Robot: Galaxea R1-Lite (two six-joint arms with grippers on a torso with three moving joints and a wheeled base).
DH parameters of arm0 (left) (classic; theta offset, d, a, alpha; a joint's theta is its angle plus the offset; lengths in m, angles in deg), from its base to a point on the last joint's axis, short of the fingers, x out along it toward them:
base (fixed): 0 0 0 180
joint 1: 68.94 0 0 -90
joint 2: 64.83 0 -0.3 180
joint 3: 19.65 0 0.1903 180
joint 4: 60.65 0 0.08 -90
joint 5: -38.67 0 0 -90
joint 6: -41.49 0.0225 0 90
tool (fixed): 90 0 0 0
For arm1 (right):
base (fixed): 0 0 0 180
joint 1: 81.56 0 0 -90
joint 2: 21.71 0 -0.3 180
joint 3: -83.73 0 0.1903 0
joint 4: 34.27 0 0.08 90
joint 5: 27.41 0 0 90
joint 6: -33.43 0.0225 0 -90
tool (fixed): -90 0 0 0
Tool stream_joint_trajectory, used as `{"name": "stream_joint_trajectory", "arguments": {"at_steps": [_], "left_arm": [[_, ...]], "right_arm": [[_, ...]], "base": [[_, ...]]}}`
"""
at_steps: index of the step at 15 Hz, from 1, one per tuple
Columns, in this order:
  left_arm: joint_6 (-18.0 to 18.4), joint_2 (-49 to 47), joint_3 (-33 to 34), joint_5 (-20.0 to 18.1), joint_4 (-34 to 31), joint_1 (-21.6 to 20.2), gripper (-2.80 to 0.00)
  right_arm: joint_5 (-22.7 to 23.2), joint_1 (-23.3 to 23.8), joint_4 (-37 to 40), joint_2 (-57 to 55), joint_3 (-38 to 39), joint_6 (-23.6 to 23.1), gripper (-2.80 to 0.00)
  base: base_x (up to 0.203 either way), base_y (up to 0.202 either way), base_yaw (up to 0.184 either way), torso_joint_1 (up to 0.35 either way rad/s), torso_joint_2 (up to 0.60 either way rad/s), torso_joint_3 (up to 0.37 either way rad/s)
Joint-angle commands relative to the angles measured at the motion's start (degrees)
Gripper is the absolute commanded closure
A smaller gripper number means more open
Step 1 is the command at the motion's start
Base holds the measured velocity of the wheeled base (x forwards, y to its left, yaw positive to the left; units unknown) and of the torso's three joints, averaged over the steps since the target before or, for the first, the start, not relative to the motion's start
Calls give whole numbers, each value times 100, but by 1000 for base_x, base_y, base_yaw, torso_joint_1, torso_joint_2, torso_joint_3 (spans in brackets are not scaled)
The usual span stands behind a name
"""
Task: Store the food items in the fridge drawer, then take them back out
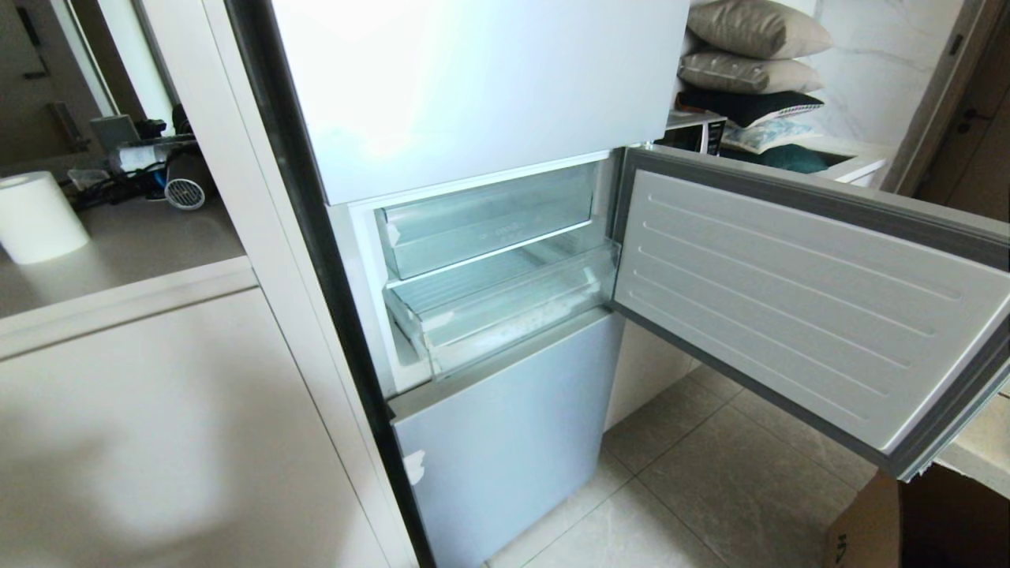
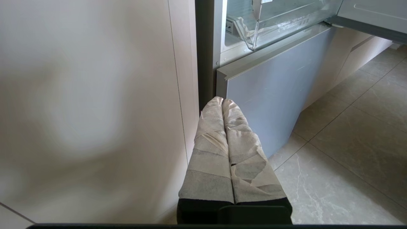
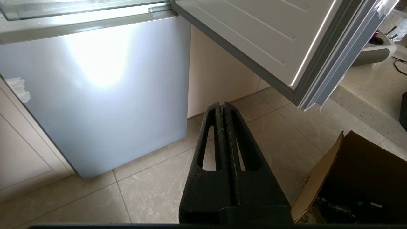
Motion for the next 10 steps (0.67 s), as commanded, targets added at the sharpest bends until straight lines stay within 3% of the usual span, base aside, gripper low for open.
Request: {"name": "stream_joint_trajectory", "arguments": {"at_steps": [1, 7, 9, 10], "left_arm": [[-1, -9, 0, 0, 0, 5, 0], [0, -9, 0, 0, 0, 3, 0], [168, -9, -2, 3, -8, -4, 0], [436, -7, -48, -2, 49, 0, 0]], "right_arm": [[3, -1, 8, -5, -1, -10, 0], [3, -1, 8, -5, -1, -2, 0], [3, -1, 8, -5, -1, -10, 0], [3, -1, 8, -5, -1, 7, 0]], "base": [[0, 0, 0, 0, 0, 0], [0, 0, 0, 0, 0, 0], [0, 0, 0, 0, 0, 0], [0, 0, 0, 0, 0, 0]]}}
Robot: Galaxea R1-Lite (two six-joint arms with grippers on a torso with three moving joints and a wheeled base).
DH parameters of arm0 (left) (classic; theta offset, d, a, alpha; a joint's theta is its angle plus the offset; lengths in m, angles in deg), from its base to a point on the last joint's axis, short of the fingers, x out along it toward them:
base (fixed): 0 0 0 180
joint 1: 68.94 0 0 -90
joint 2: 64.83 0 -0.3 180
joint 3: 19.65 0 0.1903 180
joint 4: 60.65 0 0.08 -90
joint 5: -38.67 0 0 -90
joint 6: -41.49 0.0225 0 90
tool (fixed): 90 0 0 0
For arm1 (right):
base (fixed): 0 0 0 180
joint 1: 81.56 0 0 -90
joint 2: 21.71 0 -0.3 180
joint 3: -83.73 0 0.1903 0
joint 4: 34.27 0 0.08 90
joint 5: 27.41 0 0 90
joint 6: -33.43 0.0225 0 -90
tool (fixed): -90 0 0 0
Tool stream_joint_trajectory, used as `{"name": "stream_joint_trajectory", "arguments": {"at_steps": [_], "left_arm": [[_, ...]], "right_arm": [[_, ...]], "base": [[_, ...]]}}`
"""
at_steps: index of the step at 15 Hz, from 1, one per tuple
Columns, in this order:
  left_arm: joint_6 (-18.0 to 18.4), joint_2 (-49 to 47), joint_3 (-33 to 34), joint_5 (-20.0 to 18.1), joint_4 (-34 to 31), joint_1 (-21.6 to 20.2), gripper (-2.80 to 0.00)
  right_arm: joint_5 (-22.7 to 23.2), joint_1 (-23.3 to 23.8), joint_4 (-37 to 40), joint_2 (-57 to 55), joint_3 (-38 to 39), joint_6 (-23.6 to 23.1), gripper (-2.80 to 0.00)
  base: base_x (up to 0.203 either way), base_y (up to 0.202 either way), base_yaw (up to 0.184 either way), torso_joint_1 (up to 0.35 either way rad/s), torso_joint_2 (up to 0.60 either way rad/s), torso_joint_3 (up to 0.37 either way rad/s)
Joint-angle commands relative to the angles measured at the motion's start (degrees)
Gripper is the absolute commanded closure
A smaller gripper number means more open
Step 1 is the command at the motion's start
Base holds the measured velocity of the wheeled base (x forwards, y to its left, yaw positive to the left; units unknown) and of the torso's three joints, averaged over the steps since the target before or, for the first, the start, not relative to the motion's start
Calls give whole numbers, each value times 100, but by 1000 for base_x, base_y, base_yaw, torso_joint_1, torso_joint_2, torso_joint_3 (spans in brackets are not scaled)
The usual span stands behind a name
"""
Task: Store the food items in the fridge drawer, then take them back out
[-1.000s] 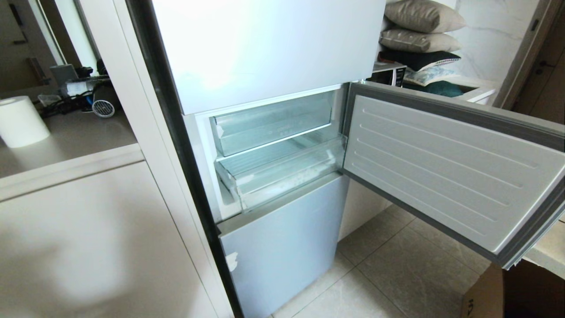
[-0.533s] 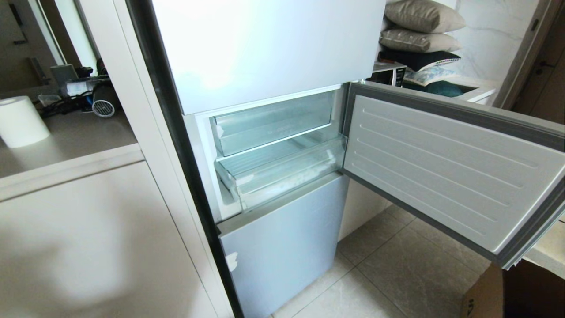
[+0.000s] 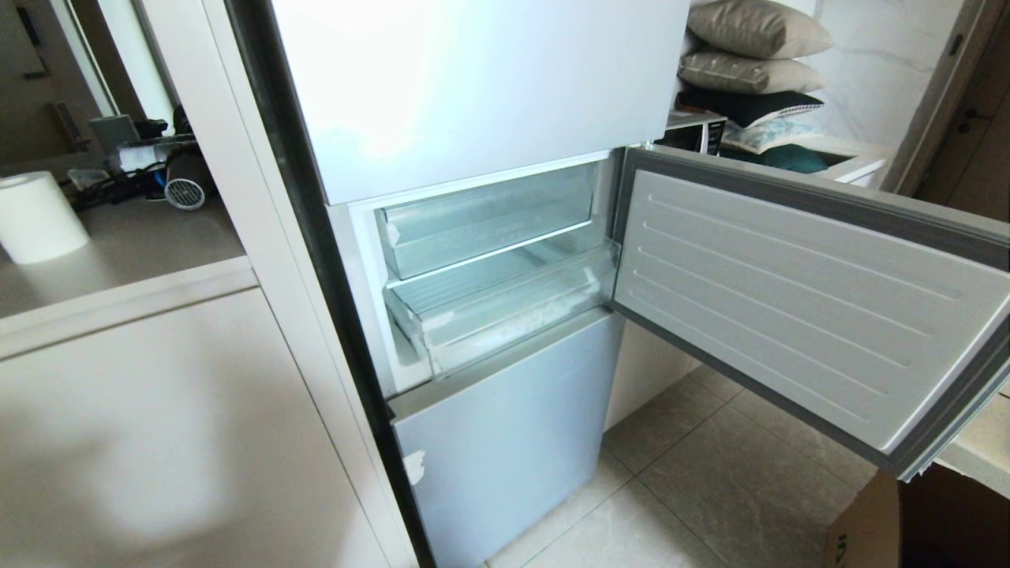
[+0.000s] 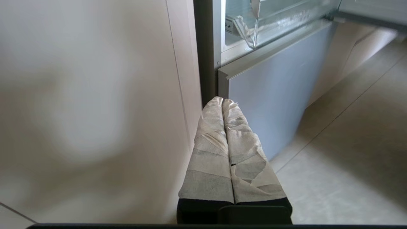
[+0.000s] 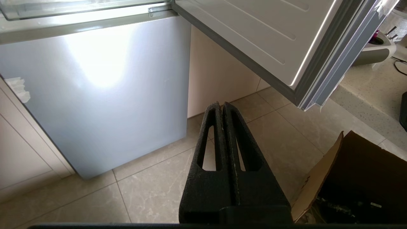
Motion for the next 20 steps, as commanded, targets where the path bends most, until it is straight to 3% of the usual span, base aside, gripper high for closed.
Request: {"name": "stream_joint_trajectory", "arguments": {"at_steps": [1, 3, 5, 8, 11, 16, 20], "left_arm": [[141, -31, -239, -41, 73, 0, 0], [114, -459, -1189, -438, -4, 3, 0], [-79, -1565, -1735, -988, -116, 56, 0], [-307, -3746, -2125, -2044, -151, 210, 0], [-413, -5927, -2320, -2557, 336, 524, 0], [-524, -9389, -2923, -2375, 2230, 1070, 0], [-961, -10765, -4188, -1757, 3240, 1531, 0]], "right_arm": [[3, -1, 4, -5, -1, 15, 0], [2, -1, 4, -12, -1, 13, 0], [0, -1, 4, -8, -1, 15, 0], [2, -1, 4, -6, -1, 15, 0], [3, -1, 4, -13, -1, 15, 0], [0, -1, 4, -11, -1, 15, 0], [3, -1, 4, -12, -1, 15, 0]], "base": [[0, 0, 0, 0, 0, 0], [0, 0, 0, 0, 0, 0], [0, 0, 0, 0, 0, 0], [0, 0, 0, 0, 0, 0], [0, 0, 0, 0, 0, 0], [0, 0, 0, 0, 0, 0], [0, 0, 0, 0, 0, 0]]}}
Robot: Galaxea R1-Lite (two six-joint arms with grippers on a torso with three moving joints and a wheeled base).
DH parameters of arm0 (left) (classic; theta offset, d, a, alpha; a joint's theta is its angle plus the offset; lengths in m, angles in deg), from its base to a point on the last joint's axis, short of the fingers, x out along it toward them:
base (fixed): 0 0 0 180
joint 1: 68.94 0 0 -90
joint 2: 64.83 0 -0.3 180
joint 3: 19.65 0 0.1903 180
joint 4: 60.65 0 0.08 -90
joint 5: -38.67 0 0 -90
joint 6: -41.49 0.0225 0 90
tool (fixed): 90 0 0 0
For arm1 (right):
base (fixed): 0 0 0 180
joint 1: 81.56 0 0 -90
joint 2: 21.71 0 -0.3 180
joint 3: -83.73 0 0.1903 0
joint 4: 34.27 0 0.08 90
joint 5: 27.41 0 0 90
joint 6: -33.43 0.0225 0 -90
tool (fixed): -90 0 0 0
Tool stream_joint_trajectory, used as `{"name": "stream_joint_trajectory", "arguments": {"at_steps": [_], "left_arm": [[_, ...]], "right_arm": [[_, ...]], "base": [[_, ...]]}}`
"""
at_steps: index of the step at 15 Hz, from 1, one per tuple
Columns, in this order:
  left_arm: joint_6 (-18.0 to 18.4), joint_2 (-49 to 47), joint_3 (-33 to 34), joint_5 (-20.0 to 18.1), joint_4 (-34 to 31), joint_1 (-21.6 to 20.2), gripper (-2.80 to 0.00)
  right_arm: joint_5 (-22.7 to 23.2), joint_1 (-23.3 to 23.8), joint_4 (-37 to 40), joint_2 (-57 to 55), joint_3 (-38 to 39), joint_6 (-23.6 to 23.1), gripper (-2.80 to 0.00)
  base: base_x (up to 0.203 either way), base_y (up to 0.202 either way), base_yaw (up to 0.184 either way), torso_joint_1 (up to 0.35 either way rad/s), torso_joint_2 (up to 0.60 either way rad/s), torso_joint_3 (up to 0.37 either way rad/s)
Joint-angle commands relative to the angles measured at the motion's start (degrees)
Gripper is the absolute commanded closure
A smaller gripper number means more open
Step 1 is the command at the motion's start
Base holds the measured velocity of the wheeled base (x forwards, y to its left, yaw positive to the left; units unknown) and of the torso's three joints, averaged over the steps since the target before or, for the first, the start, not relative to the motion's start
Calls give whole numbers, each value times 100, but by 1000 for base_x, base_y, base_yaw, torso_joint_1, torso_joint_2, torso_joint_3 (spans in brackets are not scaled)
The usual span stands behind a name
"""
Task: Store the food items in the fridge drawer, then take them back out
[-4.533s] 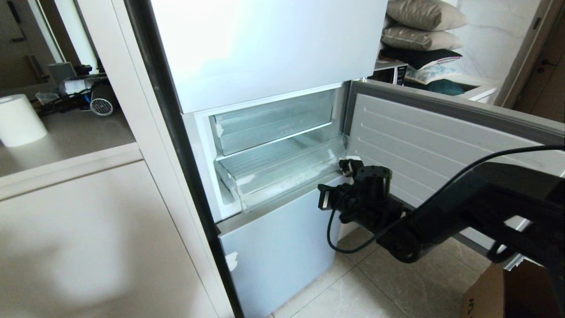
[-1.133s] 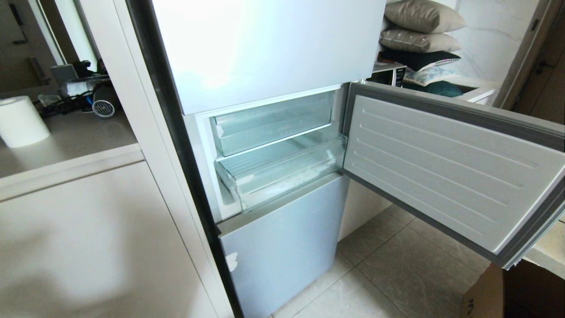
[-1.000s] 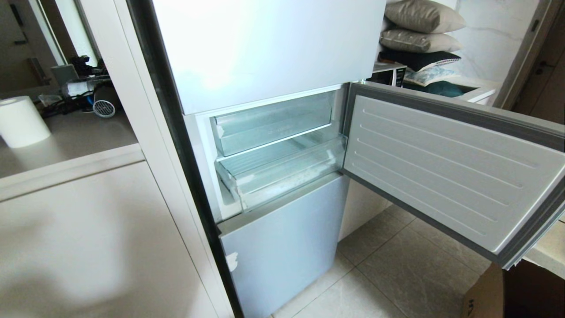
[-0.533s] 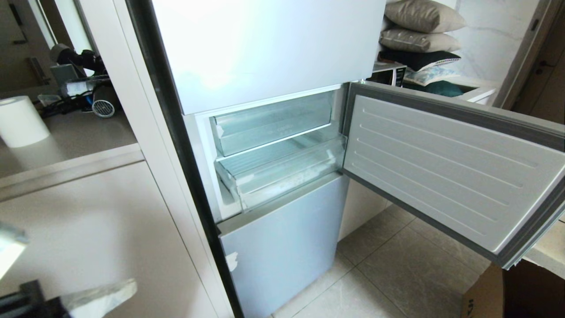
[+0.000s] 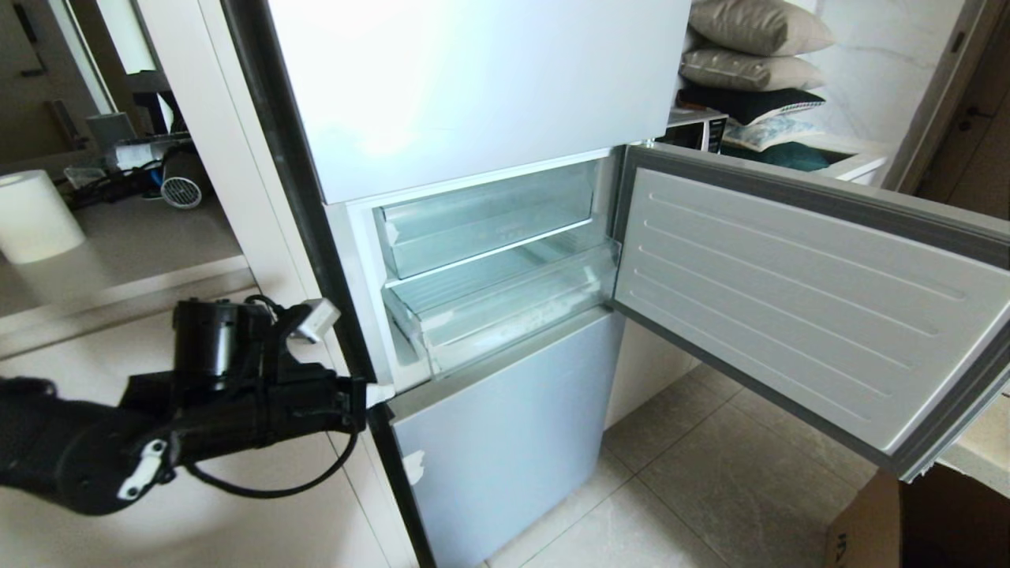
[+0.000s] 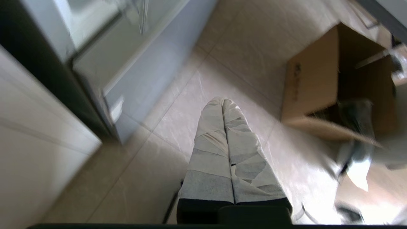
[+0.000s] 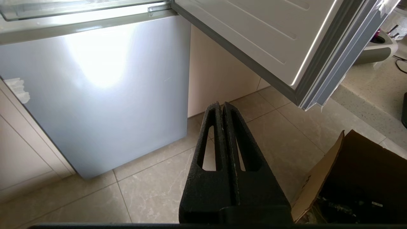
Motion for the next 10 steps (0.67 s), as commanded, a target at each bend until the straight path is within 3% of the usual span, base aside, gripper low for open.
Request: {"name": "stream_joint_trajectory", "arguments": {"at_steps": [1, 3, 5, 8, 10], "left_arm": [[-81, -802, -361, 272, 97, 259, 0], [-328, -1121, -617, 883, 364, 590, 0], [-361, -1294, -695, 1060, 689, 751, 0], [-366, -1606, -946, 1614, 785, 839, 0], [-362, -1760, -1126, 1698, 900, 906, 0]], "right_arm": [[-1, -1, 2, -4, -1, -6, 0], [4, -1, 2, -1, -1, -6, 0], [4, -1, 2, -1, -1, -6, 0], [4, -1, 2, -1, -1, -6, 0], [4, -1, 2, -1, -1, -6, 0]], "base": [[0, 0, 0, 0, 0, 0], [0, 0, 0, 0, 0, 0], [0, 0, 0, 0, 0, 0], [0, 0, 0, 0, 0, 0], [0, 0, 0, 0, 0, 0]]}}
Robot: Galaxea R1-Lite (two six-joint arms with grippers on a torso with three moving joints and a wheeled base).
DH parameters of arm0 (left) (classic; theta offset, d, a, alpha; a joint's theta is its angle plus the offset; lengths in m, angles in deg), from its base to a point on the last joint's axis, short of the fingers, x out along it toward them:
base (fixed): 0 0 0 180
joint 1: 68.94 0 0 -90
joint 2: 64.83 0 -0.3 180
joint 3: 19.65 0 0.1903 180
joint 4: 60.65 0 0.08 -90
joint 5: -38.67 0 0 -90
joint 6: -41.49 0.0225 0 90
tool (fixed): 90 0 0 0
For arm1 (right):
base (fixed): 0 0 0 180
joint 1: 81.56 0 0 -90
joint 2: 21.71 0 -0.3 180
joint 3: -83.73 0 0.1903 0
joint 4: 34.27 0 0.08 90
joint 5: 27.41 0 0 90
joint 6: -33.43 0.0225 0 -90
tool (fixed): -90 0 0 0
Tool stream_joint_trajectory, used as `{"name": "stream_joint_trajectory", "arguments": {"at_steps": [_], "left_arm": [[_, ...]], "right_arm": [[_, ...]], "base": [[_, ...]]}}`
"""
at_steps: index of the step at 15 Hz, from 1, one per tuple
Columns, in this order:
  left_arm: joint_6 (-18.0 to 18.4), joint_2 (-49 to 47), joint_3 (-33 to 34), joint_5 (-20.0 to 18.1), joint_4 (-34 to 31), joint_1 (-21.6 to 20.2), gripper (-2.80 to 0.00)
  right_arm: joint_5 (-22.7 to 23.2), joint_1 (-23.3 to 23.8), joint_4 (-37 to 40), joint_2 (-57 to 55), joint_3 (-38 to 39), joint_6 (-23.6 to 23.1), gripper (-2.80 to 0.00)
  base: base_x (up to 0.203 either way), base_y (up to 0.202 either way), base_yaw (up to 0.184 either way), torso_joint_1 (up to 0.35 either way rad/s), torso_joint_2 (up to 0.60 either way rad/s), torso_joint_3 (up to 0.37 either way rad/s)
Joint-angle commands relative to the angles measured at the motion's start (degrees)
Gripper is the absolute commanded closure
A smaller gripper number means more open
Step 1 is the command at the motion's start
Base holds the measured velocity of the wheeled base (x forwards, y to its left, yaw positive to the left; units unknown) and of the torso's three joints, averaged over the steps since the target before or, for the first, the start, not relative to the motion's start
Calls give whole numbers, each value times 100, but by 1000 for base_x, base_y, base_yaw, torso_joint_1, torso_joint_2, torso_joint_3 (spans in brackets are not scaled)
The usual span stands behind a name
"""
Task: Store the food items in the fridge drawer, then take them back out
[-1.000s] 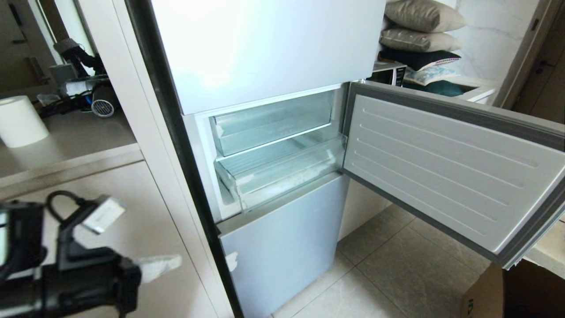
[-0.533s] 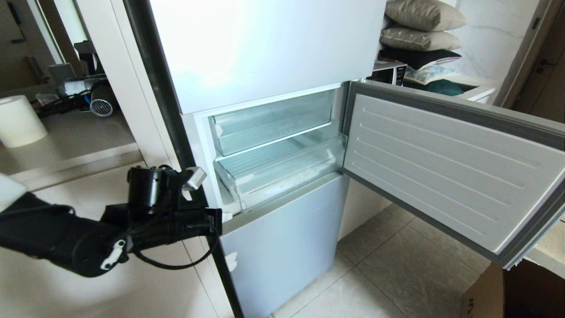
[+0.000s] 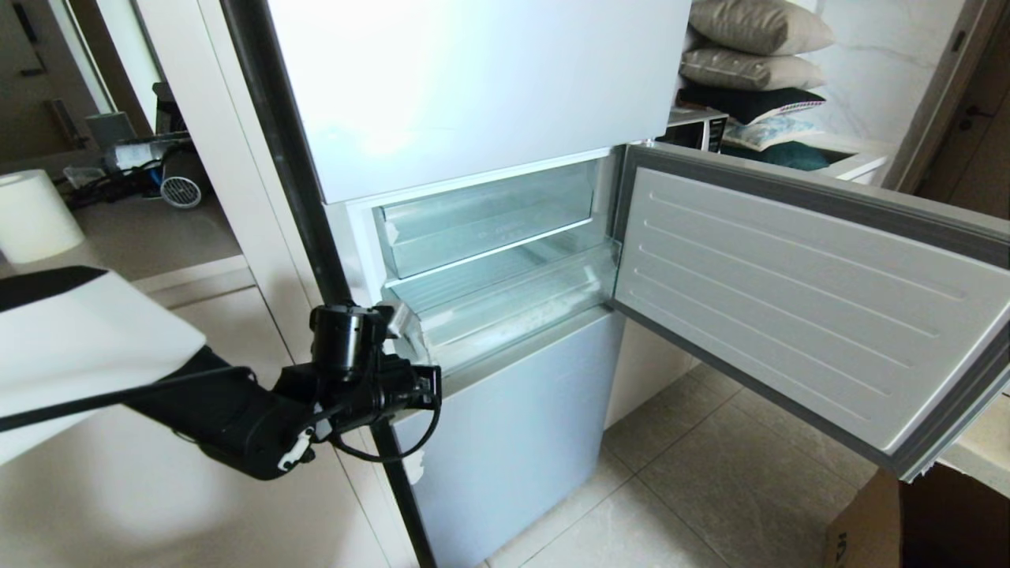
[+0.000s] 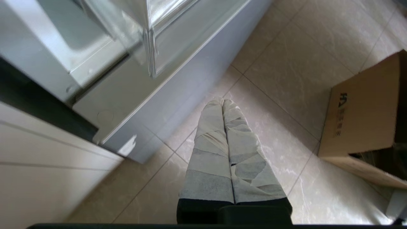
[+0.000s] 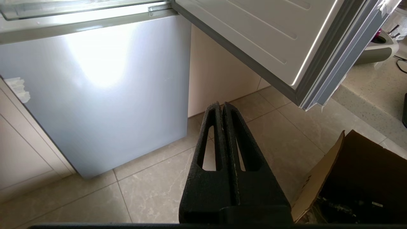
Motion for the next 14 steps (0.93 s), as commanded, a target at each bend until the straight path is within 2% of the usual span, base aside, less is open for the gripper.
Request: {"name": "stream_joint_trajectory", "arguments": {"at_steps": [1, 3, 7, 14], "left_arm": [[1, -164, -107, 6, 21, 74, 0], [13, -248, -266, 53, 12, 175, 0], [233, -771, -775, 509, 29, 212, 0], [252, -1761, -1910, 1164, 118, 169, 0]], "right_arm": [[5, -1, 2, -6, -1, -4, 0], [-2, -1, 2, -7, -1, -4, 0], [-1, -1, 2, 1, -1, -4, 0], [4, -1, 2, -4, -1, -4, 0]], "base": [[0, 0, 0, 0, 0, 0], [0, 0, 0, 0, 0, 0], [0, 0, 0, 0, 0, 0], [0, 0, 0, 0, 0, 0]]}}
